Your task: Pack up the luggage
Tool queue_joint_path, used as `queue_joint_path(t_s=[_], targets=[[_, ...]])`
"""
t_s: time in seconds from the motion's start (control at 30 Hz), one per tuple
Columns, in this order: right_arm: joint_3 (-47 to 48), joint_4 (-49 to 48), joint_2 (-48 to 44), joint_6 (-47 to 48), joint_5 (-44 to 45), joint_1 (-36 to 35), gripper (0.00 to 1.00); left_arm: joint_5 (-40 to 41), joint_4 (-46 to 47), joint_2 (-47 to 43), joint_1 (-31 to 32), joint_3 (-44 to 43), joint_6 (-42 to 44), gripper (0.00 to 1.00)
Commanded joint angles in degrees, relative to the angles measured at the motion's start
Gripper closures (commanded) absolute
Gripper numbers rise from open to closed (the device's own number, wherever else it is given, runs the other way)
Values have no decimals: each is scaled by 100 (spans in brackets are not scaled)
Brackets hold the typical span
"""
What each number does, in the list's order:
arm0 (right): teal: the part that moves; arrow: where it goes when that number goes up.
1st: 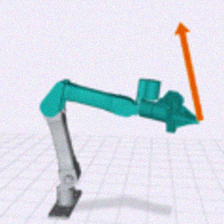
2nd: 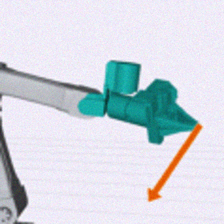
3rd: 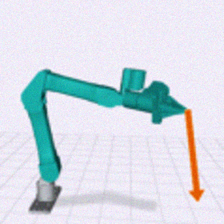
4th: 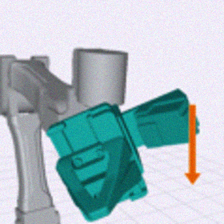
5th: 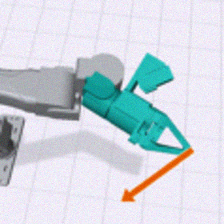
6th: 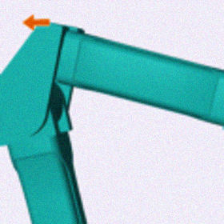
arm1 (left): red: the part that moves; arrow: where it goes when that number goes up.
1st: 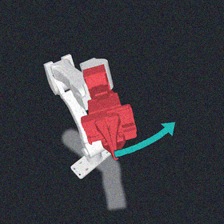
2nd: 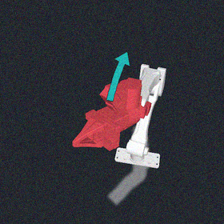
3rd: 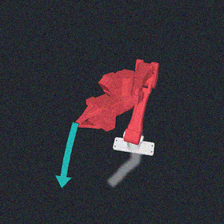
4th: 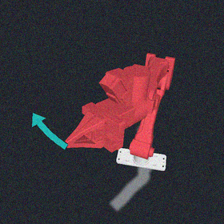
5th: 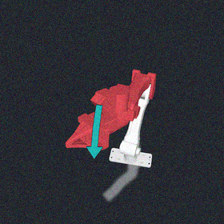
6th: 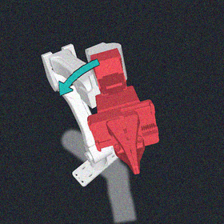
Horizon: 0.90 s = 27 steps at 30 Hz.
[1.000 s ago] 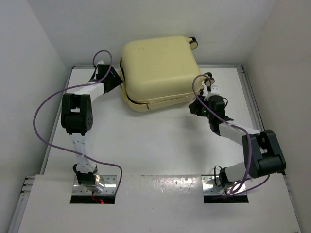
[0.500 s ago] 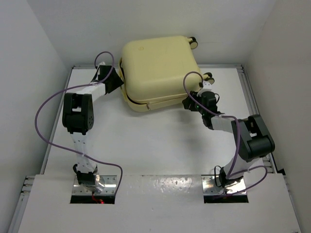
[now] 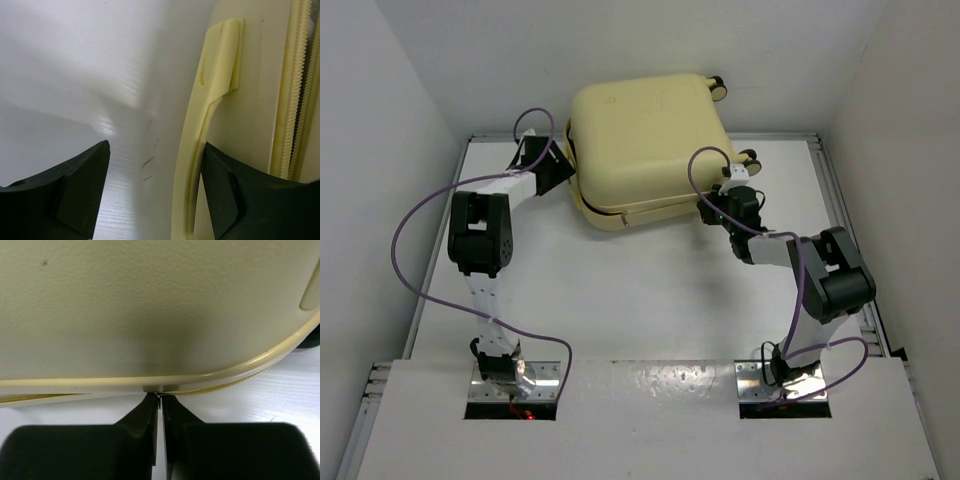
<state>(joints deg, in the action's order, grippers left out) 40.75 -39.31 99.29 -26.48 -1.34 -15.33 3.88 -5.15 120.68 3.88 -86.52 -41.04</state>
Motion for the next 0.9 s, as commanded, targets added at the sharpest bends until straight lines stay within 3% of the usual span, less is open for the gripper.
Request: queue_joint_path(t_s=[0.0,0.13,0.27,0.37,0.4,0.5,0.63,0.87], targets=[[223,-648,47,160,-15,-22,96,86,-934,323,218,-110,113,23],[231,-613,82,204,64,-31,100,271,-1260,455,341,-409,253,26],[249,-613,65,336,221,-66,100,377,-1489,526,456,-410,307,40],[196,-631,-5,521,511,-66,100,-34,-1542,457,333,-103,176,65],[188,-613,-49,565,547,38,100,-184,-1542,334,272,3,175,79],[39,-552,-242,713,626,100,100,-457,-1603,149,-52,275,280,100],[-173,-438,-524,881,749,241,100,-389,-1962,8,-598,355,649,100],[-480,-156,-989,1268,820,575,100,51,-2307,261,-1669,-496,1931,100]])
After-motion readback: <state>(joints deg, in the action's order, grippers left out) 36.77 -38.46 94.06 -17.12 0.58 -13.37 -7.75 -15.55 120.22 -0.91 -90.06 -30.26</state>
